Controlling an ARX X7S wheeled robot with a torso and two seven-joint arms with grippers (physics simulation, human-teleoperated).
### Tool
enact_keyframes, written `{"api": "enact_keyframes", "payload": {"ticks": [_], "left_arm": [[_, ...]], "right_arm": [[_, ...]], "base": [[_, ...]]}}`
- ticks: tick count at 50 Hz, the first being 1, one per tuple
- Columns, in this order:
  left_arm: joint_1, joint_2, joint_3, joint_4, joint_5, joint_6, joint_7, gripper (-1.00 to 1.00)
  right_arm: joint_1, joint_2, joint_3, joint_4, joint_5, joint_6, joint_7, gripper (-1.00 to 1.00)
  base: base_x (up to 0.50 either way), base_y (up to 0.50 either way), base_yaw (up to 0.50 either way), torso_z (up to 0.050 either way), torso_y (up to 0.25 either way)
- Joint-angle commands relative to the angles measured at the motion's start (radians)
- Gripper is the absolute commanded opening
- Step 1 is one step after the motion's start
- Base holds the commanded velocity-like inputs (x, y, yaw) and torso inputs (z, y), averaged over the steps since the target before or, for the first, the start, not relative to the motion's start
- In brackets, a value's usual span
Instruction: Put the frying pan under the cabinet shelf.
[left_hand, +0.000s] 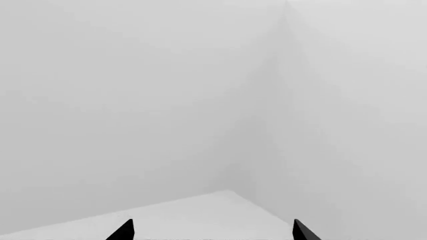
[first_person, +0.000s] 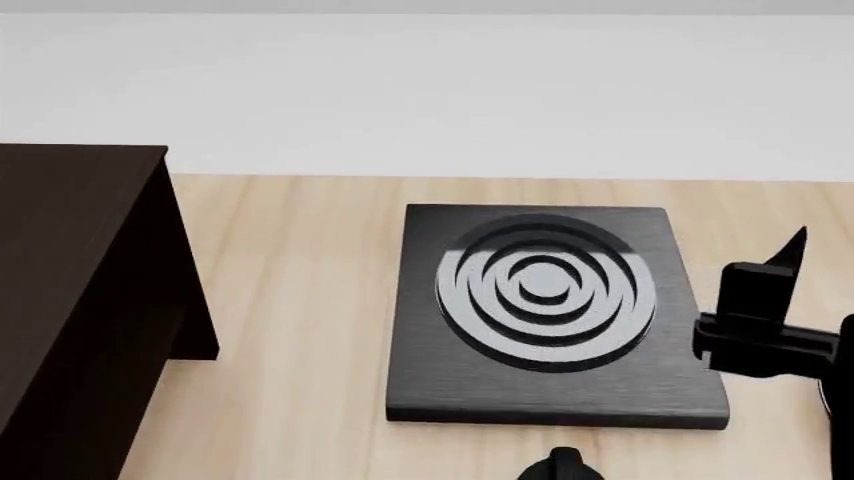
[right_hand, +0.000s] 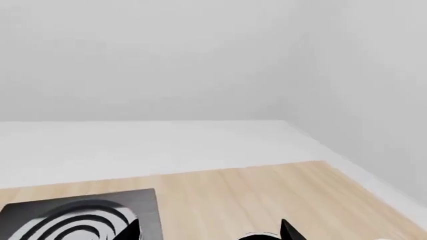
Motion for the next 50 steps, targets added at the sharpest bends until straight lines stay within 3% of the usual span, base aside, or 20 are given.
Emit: {"api": "enact_keyframes", "payload": {"ticks": [1,8,14,21,35,50], "left_arm": [[0.005,0.004,0.011,-0.001,0.001,0.004,0.007,1.00],[0.016,0.010,0.013,-0.003,0.017,0.005,0.021,1.00],[0.018,0.008,0.015,0.001,0.016,0.008,0.022,1.00],[0.018,-0.003,0.009,-0.002,0.004,0.007,0.009,1.00],[0.026,-0.013,-0.006,-0.005,-0.004,0.011,0.005,1.00],[0.034,0.009,0.023,-0.013,0.043,0.019,0.032,1.00]], "right_arm": [[0.080,0.119,0.016,0.161,0.273,0.062,0.170,1.00],[0.147,0.191,-0.043,0.261,0.362,0.050,0.237,1.00],[0.222,0.236,-0.151,0.348,0.318,0.019,0.205,1.00],[0.248,0.260,-0.183,0.441,0.339,0.028,0.186,1.00],[0.348,0.382,-0.318,0.576,0.501,0.042,0.248,1.00],[0.276,0.473,-0.286,0.647,0.626,0.009,0.292,1.00]], "base": [[0.00,0.00,0.00,0.000,0.000],[0.00,0.00,0.00,0.000,0.000],[0.00,0.00,0.00,0.000,0.000],[0.00,0.00,0.00,0.000,0.000],[0.00,0.00,0.00,0.000,0.000],[0.00,0.00,0.00,0.000,0.000]]}}
